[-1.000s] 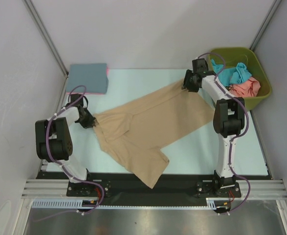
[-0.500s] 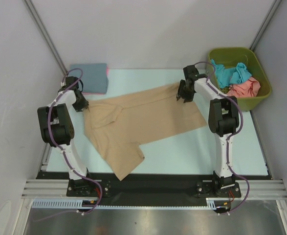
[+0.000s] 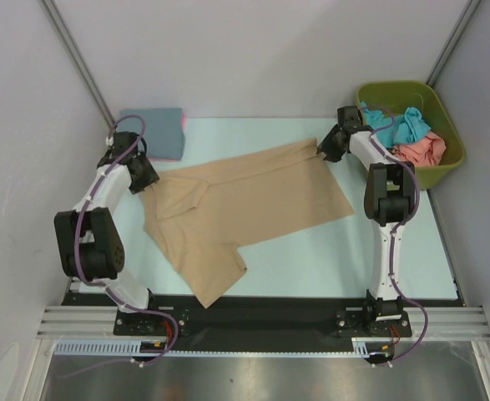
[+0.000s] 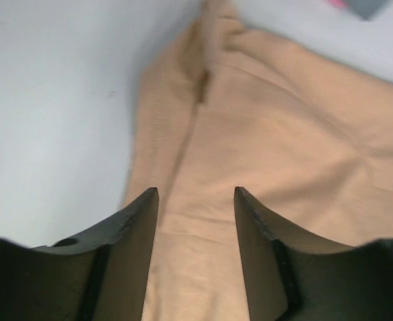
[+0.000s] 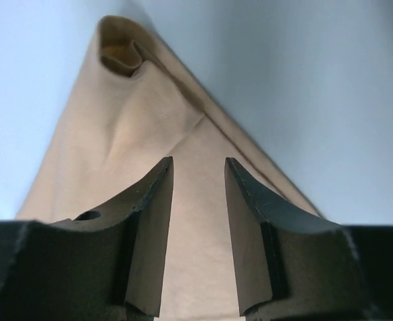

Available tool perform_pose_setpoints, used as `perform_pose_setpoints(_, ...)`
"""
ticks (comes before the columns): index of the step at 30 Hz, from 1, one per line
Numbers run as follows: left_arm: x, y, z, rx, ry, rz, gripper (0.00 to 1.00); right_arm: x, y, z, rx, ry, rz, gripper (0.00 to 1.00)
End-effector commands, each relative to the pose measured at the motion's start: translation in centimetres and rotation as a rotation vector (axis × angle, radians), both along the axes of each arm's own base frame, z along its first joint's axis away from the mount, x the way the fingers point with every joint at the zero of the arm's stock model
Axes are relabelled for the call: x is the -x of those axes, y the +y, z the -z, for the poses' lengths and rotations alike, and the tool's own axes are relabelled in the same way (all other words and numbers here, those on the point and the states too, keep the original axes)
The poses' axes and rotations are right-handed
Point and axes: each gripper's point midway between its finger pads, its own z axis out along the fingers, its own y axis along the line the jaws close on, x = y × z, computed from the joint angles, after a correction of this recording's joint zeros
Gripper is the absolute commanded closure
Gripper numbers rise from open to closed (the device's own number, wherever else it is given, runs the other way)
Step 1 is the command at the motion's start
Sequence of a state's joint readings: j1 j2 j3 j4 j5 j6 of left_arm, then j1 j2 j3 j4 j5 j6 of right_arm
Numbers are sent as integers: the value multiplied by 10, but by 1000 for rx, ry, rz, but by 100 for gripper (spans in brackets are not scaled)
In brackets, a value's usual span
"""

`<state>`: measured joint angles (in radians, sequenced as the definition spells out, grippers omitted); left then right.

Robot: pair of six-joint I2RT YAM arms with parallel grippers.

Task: Fold and stack the t-shirts
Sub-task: Fold the tshirt

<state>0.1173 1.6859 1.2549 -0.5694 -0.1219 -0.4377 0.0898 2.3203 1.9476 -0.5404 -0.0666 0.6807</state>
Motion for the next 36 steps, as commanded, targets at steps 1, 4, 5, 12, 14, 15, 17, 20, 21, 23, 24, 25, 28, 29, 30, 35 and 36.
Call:
perform_pose_setpoints(1,-8,-34,-24,51,-98,68,50,-22,15,-8,-74,-67,7,58)
perform_pose_setpoints(4,-10,-51,-18,91,-105,106,51,-27,18,-2,-87,-77,3,57)
perform_pose_setpoints(5,-11,-54,-17,101,-101,113,52,-28,18,1,-86,-79,6,57)
perform_pose_setpoints(12,-19,-65,0,140,-64,160,52,-32,20,15,-85,-80,12,57)
perform_pose_setpoints(14,-19,-67,6,149,-50,163,52,-33,22,17,-89,-76,19,57)
perform_pose_setpoints(15,-18,-68,8,149,-44,166,52,-33,22,20,-92,-67,27,58)
perform_pose_setpoints(17,-19,-66,15,142,-28,161,52,-33,21,17,-92,-71,41,60)
perform_pose_setpoints(20,-18,-64,23,134,-3,160,52,-35,21,15,-90,-77,59,71)
perform_pose_setpoints(21,-18,-65,24,134,-1,163,52,-35,20,14,-89,-76,66,74)
perform_pose_setpoints(23,-18,-65,24,135,-1,165,52,-35,16,11,-65,-71,80,77)
perform_pose_setpoints(24,-18,-65,25,136,-1,165,52,-34,14,10,-55,-66,86,78)
perform_pose_setpoints(25,-18,-65,25,135,-3,166,52,-33,15,4,-44,-74,79,78)
perform_pose_setpoints(28,-19,-64,26,133,-5,167,52,-33,15,-1,-20,-88,55,78)
perform_pose_setpoints(29,-19,-65,27,135,-1,167,52,-34,17,-5,-20,-97,47,79)
perform_pose_setpoints(30,-19,-65,28,137,0,167,52,-35,16,-8,-18,-100,46,83)
perform_pose_setpoints(35,-18,-66,31,143,1,167,52,-31,16,-19,7,-83,40,100)
perform_pose_setpoints(36,-18,-66,31,142,0,167,52,-28,16,-23,11,-76,39,100)
